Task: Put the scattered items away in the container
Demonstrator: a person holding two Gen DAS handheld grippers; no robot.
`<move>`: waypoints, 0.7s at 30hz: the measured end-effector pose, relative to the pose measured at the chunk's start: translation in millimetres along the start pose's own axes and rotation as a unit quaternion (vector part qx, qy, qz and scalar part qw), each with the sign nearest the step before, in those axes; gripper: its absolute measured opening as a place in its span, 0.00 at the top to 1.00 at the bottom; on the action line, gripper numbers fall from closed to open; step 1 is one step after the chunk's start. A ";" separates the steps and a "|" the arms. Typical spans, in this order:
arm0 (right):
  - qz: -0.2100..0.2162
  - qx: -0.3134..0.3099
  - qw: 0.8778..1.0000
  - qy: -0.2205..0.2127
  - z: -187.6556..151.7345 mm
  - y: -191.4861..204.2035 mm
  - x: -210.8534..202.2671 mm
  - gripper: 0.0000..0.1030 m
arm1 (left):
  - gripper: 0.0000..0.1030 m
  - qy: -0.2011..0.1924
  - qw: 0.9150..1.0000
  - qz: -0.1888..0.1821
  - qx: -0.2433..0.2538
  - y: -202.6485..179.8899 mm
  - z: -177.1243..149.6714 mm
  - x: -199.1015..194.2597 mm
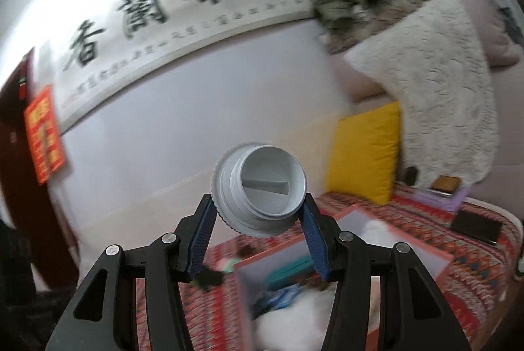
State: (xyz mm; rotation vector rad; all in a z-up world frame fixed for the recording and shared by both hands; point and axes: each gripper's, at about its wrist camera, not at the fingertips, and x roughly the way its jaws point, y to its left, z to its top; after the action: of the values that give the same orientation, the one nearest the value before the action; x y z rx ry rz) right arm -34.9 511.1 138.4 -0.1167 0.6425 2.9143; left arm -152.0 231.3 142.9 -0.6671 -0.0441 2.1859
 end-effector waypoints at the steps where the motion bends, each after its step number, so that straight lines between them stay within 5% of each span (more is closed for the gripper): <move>1: -0.003 0.007 1.000 0.005 1.5 -7.7 6.8 0.47 | 0.92 0.004 1.000 -0.008 0.001 -5.6 12.6 20.7; 3: -0.014 -0.006 0.999 0.051 -2.0 -15.1 37.5 0.46 | 0.87 0.030 0.999 -0.006 -0.014 -8.6 26.5 63.6; 4: -0.023 -0.014 0.996 0.082 -5.7 -18.4 55.6 0.45 | 0.75 0.052 0.998 0.005 -0.027 -5.4 29.6 89.6; 5: -0.035 -0.007 0.994 0.105 -12.6 -23.9 68.0 0.33 | 0.52 0.077 0.996 0.021 -0.045 1.5 29.3 113.1; 7: -0.039 0.004 0.991 0.127 -21.5 -30.0 78.7 0.10 | 0.46 0.095 0.992 0.048 -0.074 16.4 22.7 123.4; 14: 0.014 0.003 0.995 0.100 -28.4 -10.5 61.7 0.09 | 0.29 0.030 0.983 0.111 -0.145 90.2 -35.1 13.0; 21: 0.110 -0.065 0.983 0.129 -66.5 91.6 66.4 0.08 | 0.25 0.001 0.947 0.234 -0.219 159.7 -149.8 -121.0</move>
State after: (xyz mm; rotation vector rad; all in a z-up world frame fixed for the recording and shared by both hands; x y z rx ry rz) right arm -112.8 409.7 108.7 -0.4757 0.5294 3.1860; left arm -132.2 9.7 28.4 -1.0079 -0.4208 2.6633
